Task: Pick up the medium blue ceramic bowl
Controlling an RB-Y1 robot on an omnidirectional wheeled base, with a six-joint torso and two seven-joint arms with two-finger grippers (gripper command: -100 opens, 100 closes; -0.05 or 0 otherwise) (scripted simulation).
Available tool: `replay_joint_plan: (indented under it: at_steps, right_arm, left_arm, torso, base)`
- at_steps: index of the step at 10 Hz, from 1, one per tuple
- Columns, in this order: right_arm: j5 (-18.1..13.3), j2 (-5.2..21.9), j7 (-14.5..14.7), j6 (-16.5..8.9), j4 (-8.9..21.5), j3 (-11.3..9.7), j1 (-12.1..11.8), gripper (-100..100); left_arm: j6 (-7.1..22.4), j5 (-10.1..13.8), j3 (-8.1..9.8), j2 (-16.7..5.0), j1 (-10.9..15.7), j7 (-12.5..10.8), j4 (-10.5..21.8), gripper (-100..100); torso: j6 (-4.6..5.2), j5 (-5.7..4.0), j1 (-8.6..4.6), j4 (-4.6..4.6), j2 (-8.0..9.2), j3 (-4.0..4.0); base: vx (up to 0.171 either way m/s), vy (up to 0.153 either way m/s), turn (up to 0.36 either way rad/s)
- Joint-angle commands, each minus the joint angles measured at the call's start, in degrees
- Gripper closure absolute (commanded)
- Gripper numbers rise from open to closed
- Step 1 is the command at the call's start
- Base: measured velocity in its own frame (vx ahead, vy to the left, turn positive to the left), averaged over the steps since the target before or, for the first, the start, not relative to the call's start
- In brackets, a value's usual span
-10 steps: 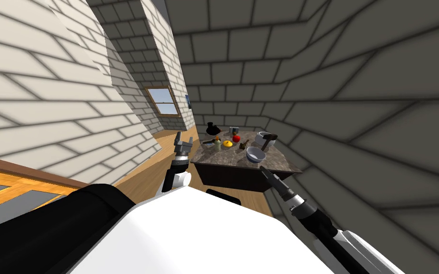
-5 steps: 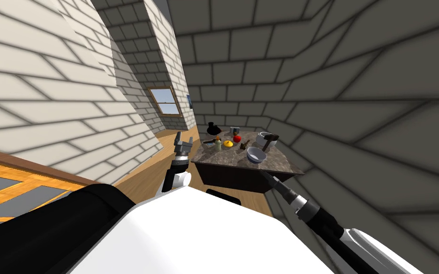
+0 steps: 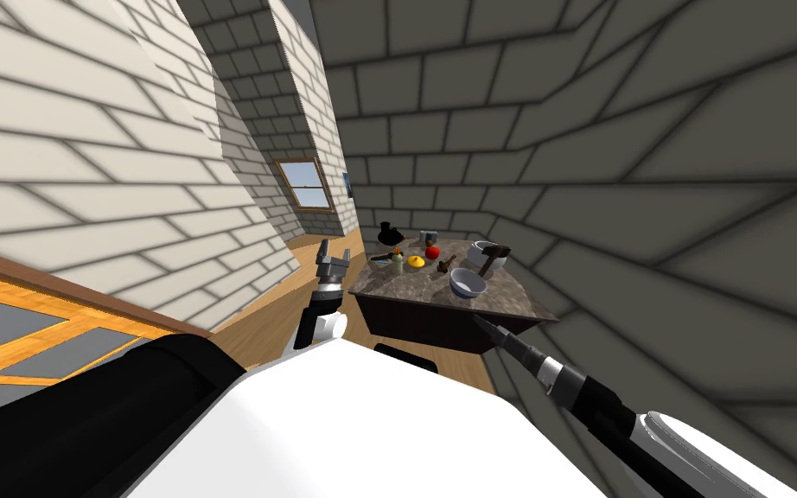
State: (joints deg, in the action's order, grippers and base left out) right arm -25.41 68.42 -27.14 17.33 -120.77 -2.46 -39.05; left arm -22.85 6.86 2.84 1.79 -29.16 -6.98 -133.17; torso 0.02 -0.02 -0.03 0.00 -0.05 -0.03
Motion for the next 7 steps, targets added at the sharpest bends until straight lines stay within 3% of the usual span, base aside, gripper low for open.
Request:
replay_joint_plan:
  at_steps: [1, 2, 4, 5, 7]
  right_arm:
    - [-0.35, 2.39, -0.08, 0.04, 0.04, 0.22, -0.46, -100]
    - [-2.75, 4.34, -1.51, -0.71, 0.76, 0.33, -1.10, -100]
    - [-2.75, 7.51, -1.51, -0.71, 0.76, 0.33, -1.10, -100]
    - [-5.18, 9.26, -2.92, -1.49, 1.44, 0.48, -1.73, -100]
    - [-5.18, 12.61, -2.92, -1.49, 1.44, 0.48, -1.73, -100]
  left_arm:
    - [0.00, 0.00, 0.00, 0.00, 0.00, 0.00, 0.00, 0]
    - [0.00, 0.00, 0.00, 0.00, 0.00, 0.00, 0.00, 0]
    - [0.00, 0.00, 0.00, 0.00, 0.00, 0.00, 0.00, 0]
    - [0.00, 0.00, 0.00, 0.00, 0.00, 0.00, 0.00, 0]
    - [0.00, 0.00, 0.00, 0.00, 0.00, 0.00, 0.00, 0]
  torso:
    - [0.00, 0.00, 0.00, 0.00, 0.00, 0.00]
    - [0.01, 0.00, 0.02, 0.00, 0.01, 0.01]
    - [0.01, 0.00, 0.00, 0.00, 0.01, 0.01]
    - [0.01, 0.00, 0.02, 0.00, 0.01, 0.01]
    - [0.00, 0.00, 0.01, 0.00, -0.01, -0.01]
  base:
    - [0.001, -0.006, 0.005]
    - [0.000, -0.007, 0.105]
    - [0.000, -0.009, 0.012]
    - [0.002, -0.006, 0.074]
    - [0.003, -0.007, 0.028]
